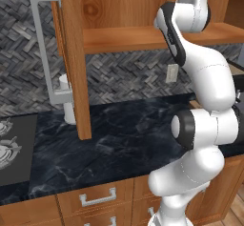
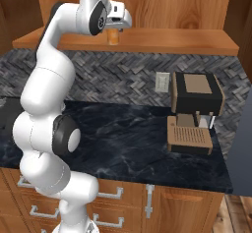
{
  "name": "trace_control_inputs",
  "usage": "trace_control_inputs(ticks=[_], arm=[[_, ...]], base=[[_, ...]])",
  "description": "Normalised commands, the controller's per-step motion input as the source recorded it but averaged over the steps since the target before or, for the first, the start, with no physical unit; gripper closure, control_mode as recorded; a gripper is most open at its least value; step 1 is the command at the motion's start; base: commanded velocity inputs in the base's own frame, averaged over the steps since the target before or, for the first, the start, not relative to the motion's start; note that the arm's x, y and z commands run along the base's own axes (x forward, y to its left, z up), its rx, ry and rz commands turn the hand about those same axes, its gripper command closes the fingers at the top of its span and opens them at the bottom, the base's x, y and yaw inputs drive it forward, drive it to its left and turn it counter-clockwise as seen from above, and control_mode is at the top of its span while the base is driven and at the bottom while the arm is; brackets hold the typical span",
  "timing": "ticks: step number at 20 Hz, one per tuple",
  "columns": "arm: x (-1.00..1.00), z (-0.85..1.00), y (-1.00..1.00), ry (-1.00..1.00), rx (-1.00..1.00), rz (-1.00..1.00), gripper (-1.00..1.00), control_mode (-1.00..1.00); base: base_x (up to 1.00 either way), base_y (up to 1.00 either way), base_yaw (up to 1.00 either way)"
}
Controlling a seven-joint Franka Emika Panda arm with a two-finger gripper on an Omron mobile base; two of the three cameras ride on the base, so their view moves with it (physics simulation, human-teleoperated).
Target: Pick up the soap dispenser and bar soap from the sink, and place them back in the cabinet, and close the cabinet doors.
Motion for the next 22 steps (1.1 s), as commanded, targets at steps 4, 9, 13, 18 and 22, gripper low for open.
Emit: trace_control_inputs(ticks=[4, 9, 13, 18, 22], arm=[[-0.11, -0.06, 0.00, -0.01, 0.00, 0.00, -1.00, -1.00], [-0.24, -0.06, 0.00, 0.00, 0.00, 0.00, -1.00, -1.00], [-0.38, -0.01, 0.00, -0.01, 0.00, 0.00, -1.00, -1.00], [-0.63, -0.01, -0.04, -0.09, 0.00, 0.00, -1.00, -1.00], [-0.96, 0.00, -0.14, -0.05, 0.00, 0.00, -1.00, -1.00]], base=[[0.00, 0.00, 0.00], [0.00, 0.00, 0.00], [0.00, 0.00, 0.00], [0.00, 0.00, 0.00], [0.00, 0.00, 0.00]])
